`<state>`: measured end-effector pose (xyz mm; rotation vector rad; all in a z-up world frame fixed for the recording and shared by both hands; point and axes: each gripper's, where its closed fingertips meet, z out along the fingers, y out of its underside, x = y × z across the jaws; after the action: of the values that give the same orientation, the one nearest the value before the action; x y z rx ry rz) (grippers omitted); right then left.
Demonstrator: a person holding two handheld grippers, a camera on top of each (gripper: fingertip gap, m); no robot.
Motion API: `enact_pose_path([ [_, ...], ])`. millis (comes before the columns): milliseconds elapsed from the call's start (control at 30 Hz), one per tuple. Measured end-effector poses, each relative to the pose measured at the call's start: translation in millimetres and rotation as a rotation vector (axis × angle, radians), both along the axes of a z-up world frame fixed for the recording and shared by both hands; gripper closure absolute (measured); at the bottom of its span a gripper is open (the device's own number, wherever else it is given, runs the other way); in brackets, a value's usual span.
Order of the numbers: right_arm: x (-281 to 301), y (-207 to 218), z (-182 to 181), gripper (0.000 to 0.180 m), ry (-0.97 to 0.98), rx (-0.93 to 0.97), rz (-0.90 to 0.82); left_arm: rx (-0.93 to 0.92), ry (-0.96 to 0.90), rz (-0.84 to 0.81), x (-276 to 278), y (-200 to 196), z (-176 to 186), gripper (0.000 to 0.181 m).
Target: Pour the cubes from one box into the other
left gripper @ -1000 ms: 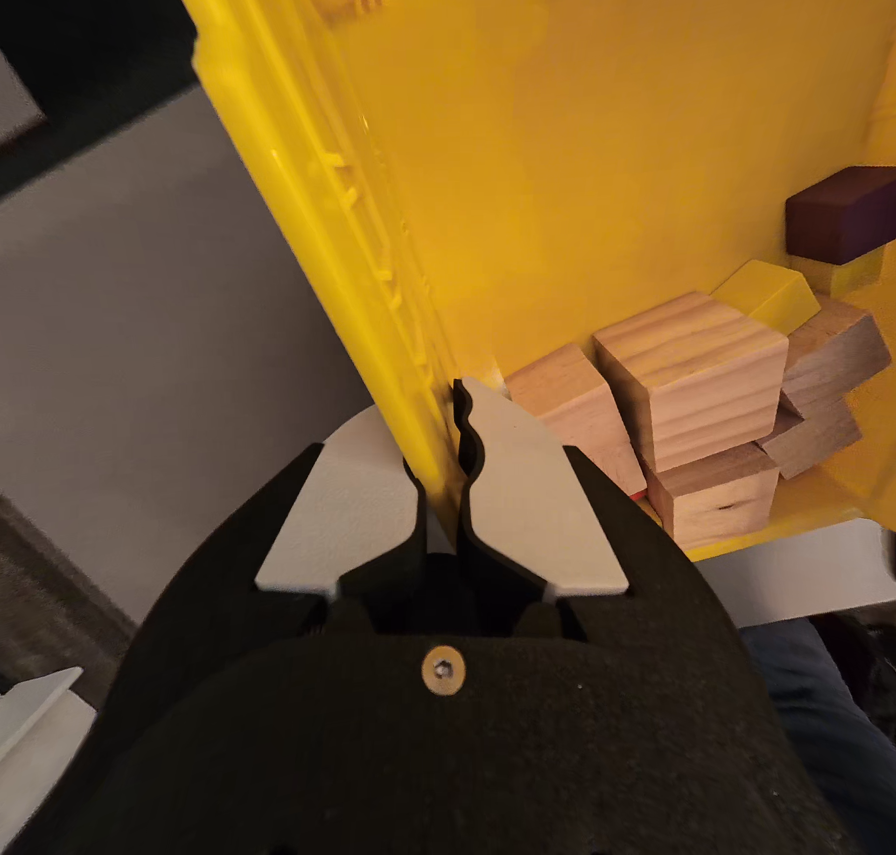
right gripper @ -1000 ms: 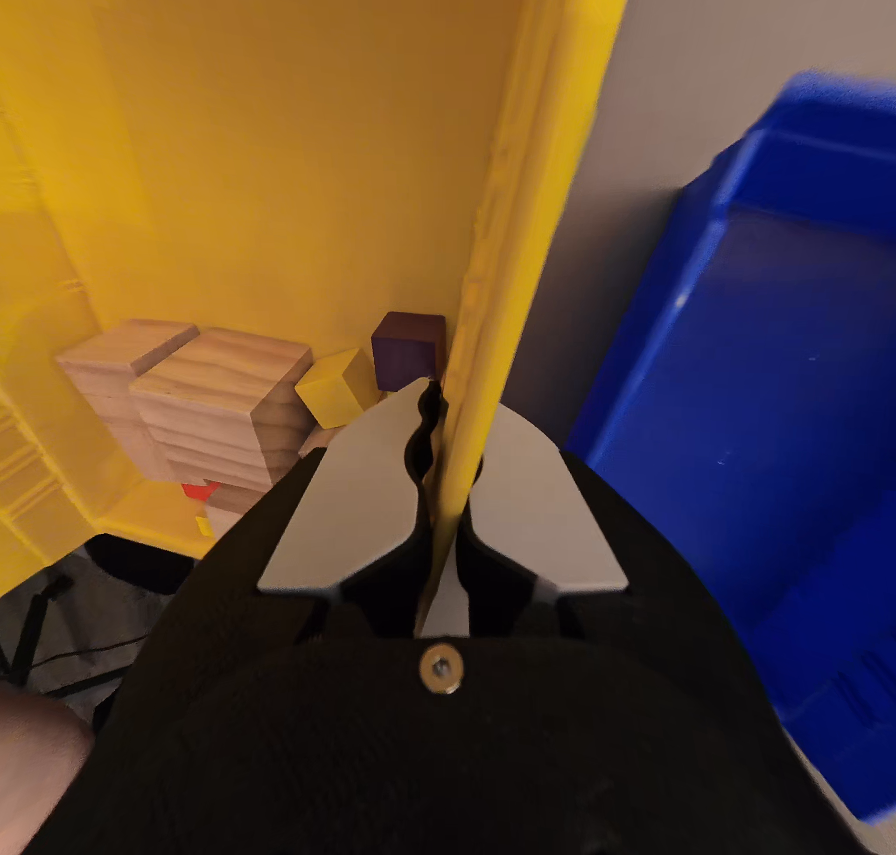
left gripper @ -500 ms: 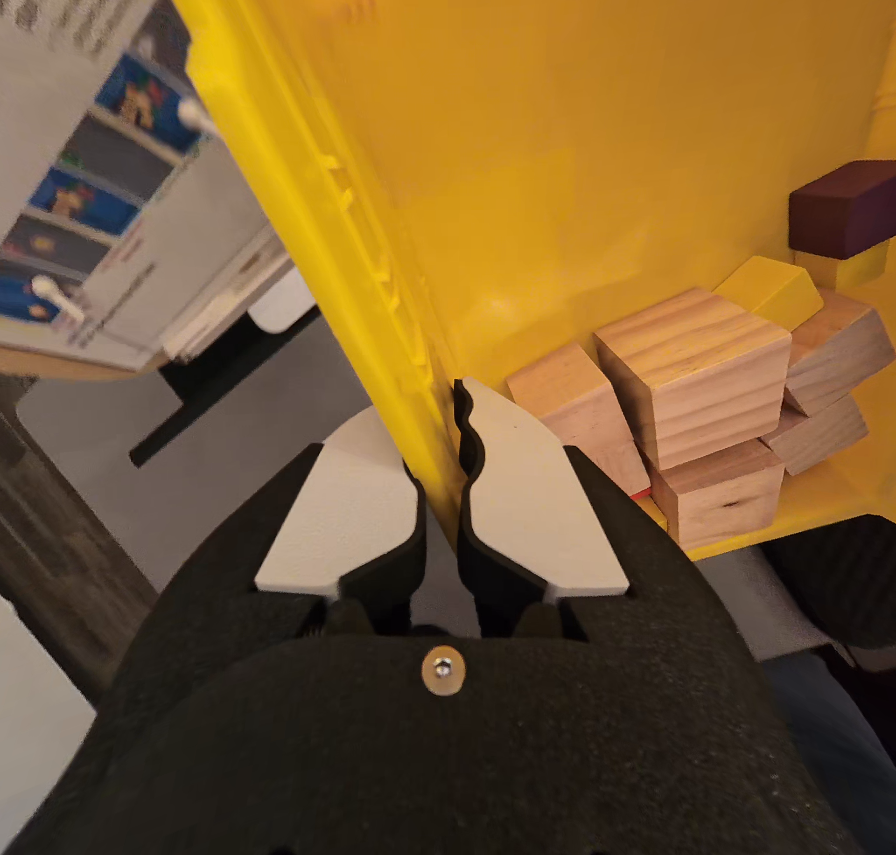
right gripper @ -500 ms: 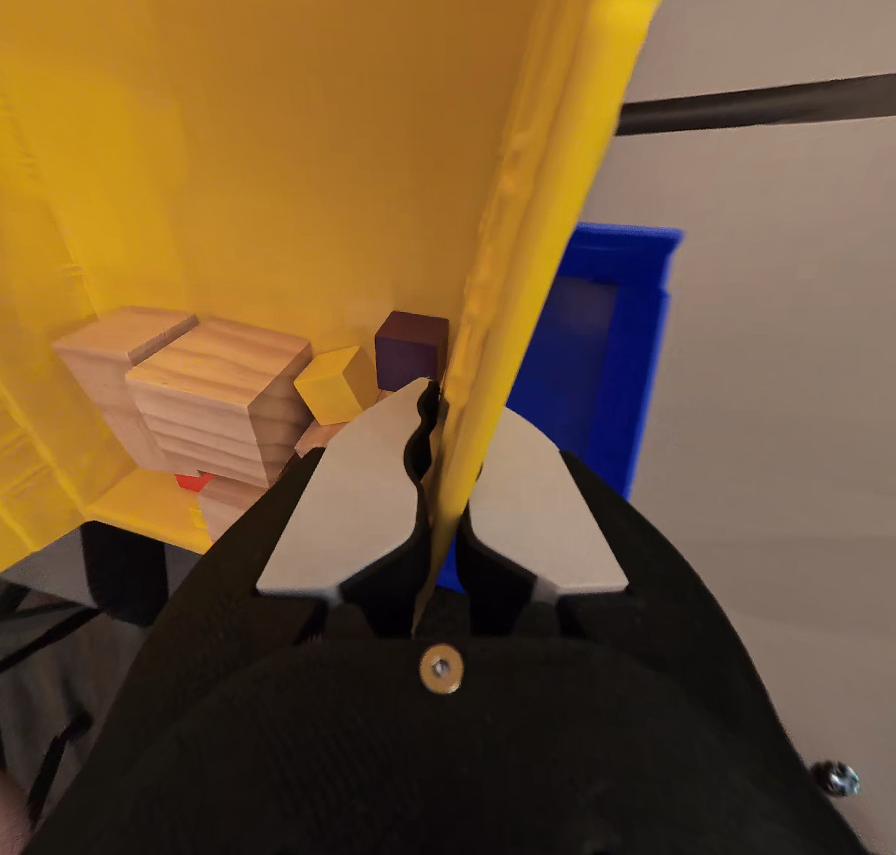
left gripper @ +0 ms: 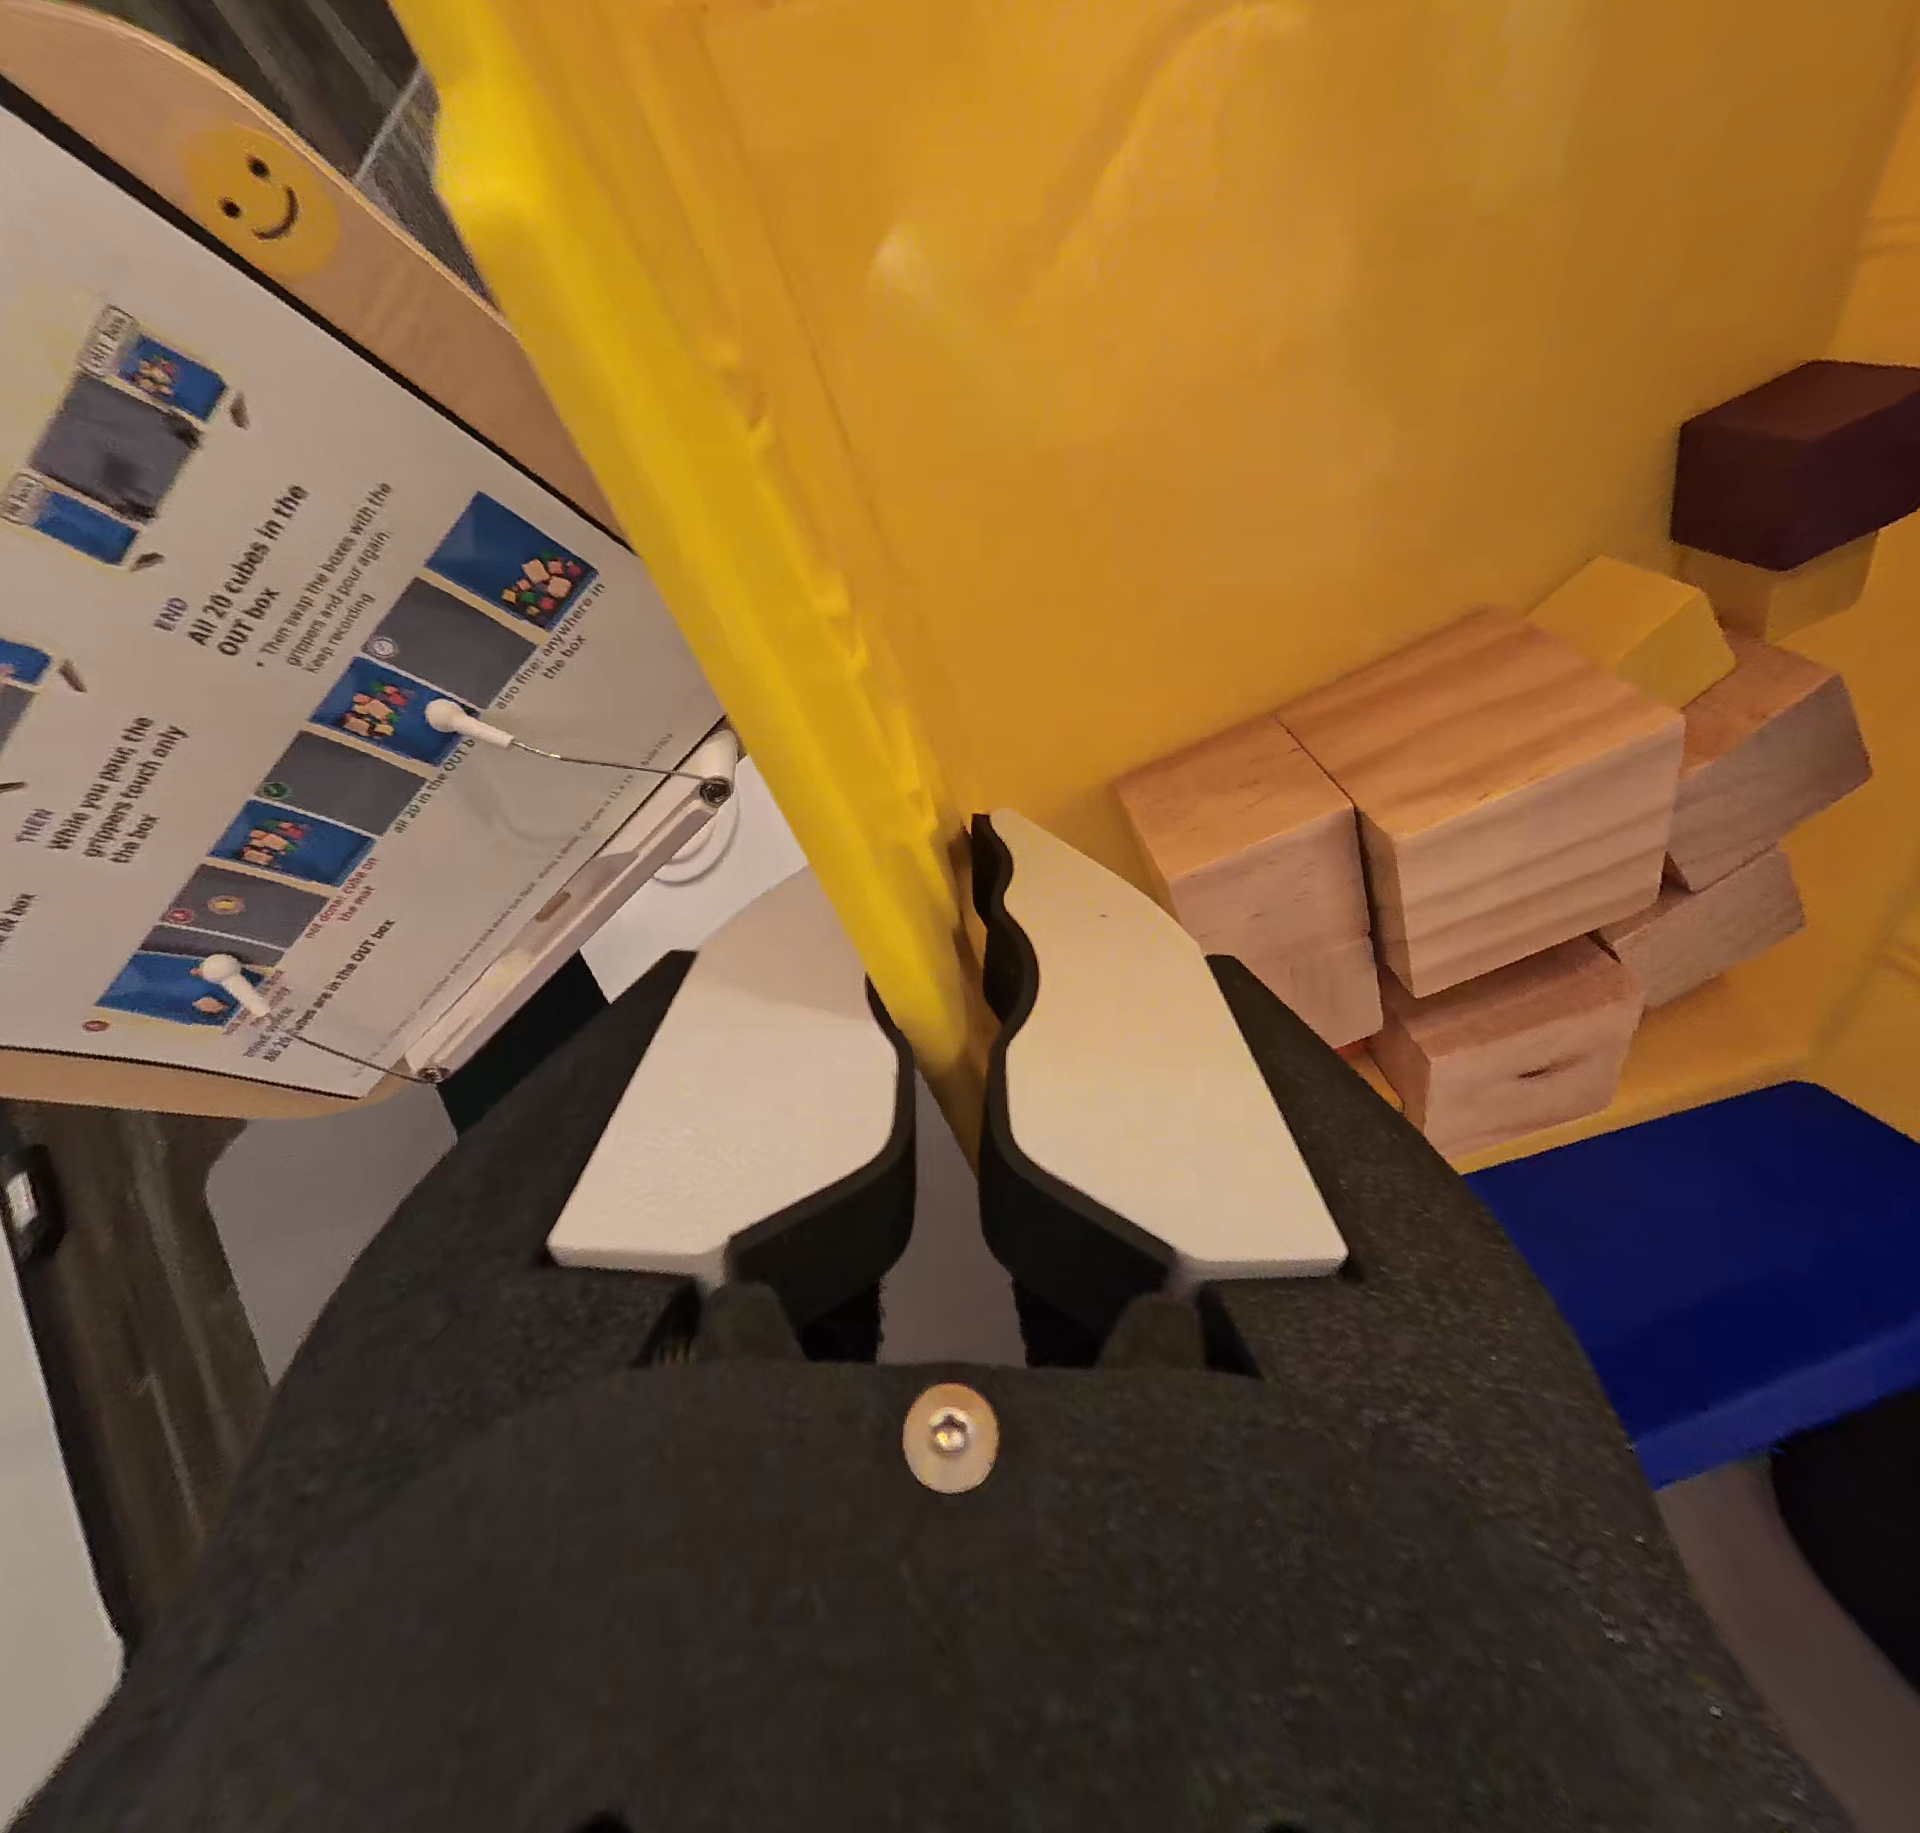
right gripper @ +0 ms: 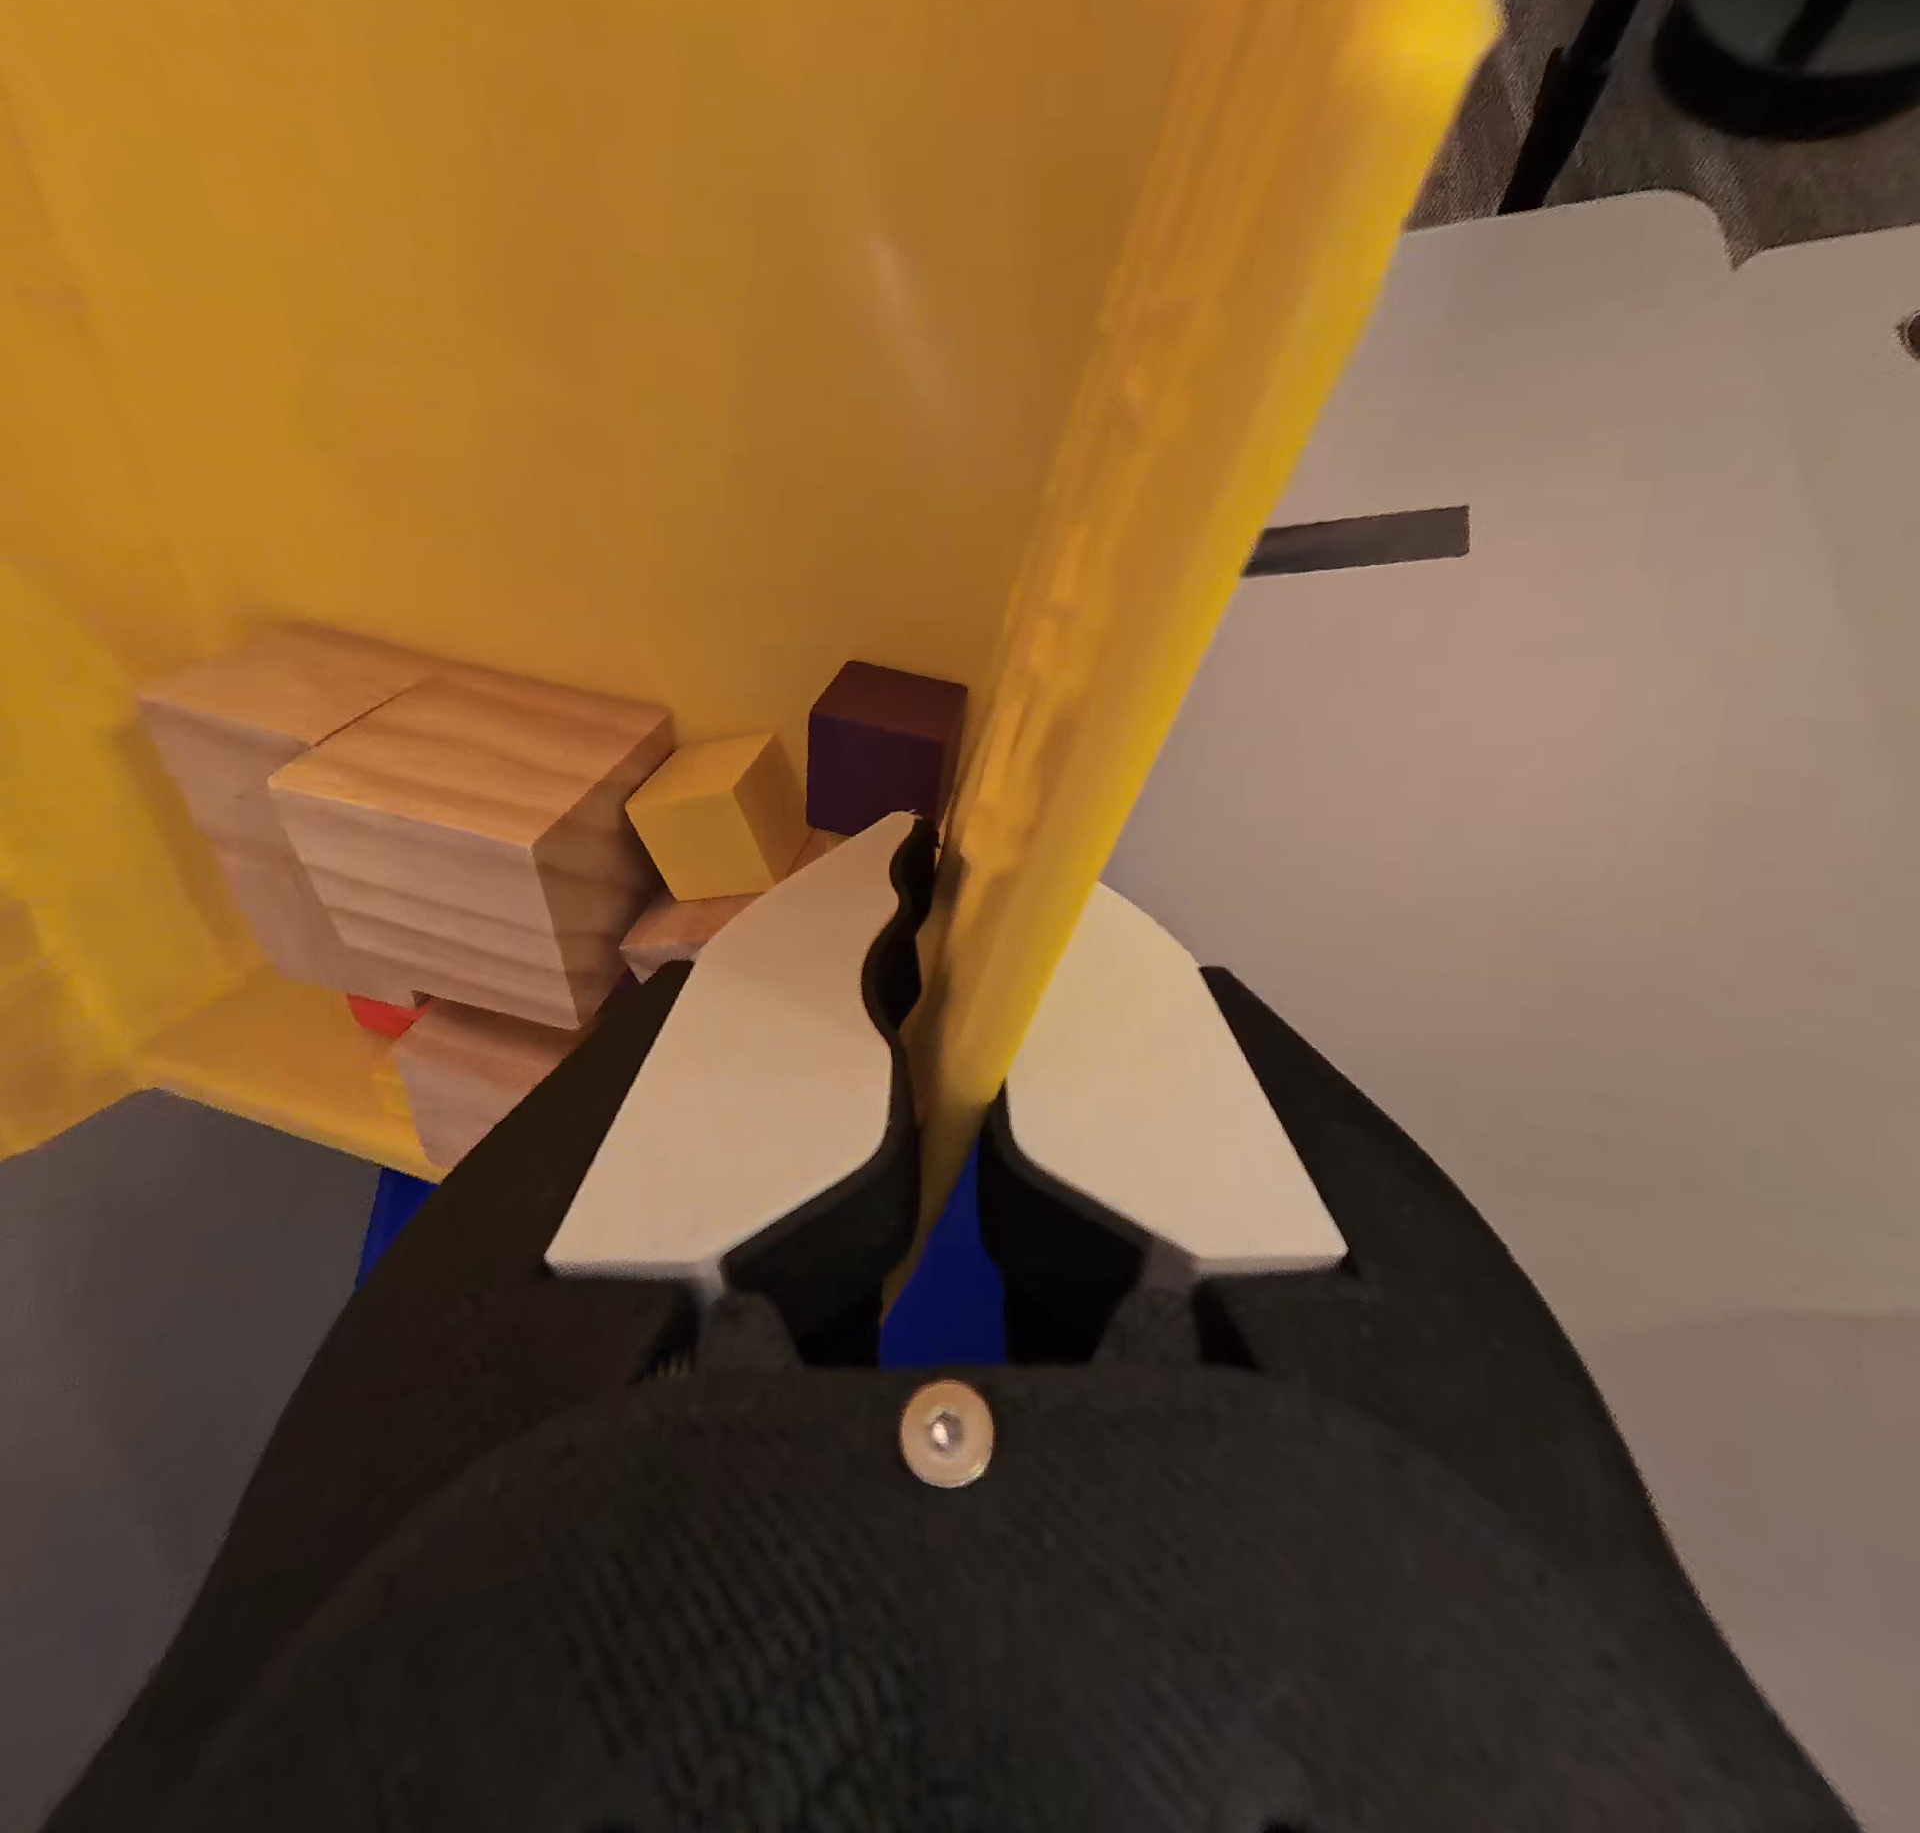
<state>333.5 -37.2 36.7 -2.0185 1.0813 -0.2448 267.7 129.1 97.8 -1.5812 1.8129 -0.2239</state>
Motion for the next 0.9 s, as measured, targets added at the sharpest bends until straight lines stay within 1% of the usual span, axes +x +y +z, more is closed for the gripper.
enact_pose_path([
  [100,2,-5,11,0.174,-0.048,0.054,-0.010,0.070,-0.057,-0.014,-2,-8,16,0.173],
  [167,7,-7,18,0.174,-0.093,0.092,-0.016,0.079,-0.113,-0.025,0,-13,25,0.174],
  [267,11,-10,22,0.175,-0.126,0.107,-0.019,0.066,-0.146,-0.033,2,-16,24,0.174],
  [367,14,-11,25,0.175,-0.168,0.110,-0.034,0.091,-0.186,-0.031,2,-16,22,0.173],
  [533,22,-9,33,0.176,-0.239,0.175,-0.035,0.067,-0.272,-0.036,2,-17,27,0.174],
  [667,25,-13,45,0.176,-0.315,0.198,-0.057,0.069,-0.322,-0.043,1,-21,34,0.174],
  [900,24,-18,57,0.176,-0.380,0.223,-0.072,0.053,-0.409,-0.062,0,-26,40,0.174],
])
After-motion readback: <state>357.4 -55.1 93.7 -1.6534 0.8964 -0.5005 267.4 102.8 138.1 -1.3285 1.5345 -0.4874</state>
